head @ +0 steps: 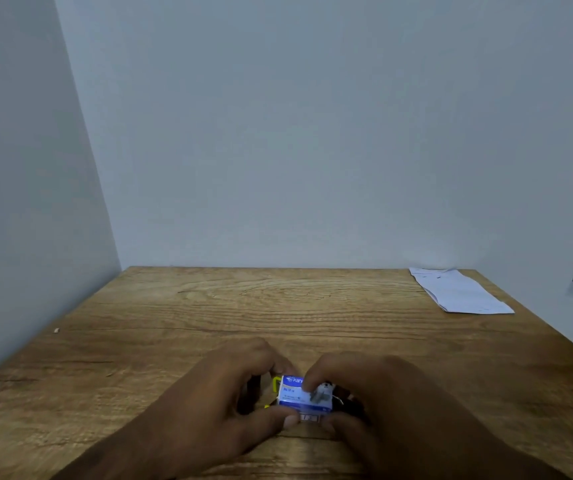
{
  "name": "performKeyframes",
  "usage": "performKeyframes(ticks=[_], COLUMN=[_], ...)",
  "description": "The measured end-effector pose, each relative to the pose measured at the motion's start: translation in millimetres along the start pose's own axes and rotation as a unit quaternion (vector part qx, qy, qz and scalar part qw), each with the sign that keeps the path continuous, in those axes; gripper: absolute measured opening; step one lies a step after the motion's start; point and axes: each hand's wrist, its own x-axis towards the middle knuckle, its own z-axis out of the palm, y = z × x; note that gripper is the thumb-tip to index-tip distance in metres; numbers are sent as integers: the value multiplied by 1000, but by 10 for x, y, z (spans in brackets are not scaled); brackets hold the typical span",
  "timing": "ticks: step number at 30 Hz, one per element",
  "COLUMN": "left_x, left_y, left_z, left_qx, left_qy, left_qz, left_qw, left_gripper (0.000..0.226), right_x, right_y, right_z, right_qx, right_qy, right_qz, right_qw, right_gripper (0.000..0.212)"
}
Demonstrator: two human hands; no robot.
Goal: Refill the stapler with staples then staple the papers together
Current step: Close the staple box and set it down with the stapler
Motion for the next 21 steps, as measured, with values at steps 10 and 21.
performKeyframes(ticks=[10,21], left_x=[657,1363], left_y=[-505,-1129], left_z=[80,-31], left_qx=[107,147], left_qy=[60,76], left_qz=[-48,-148], left_qw=[991,975], left_gripper=[38,36], right_x=[753,1770], right_y=[510,911], right_z=[160,377], right_qx=[-29,6], right_qy=[53,101], right_qz=[-16,3], right_qw=[998,995], right_gripper=[27,27])
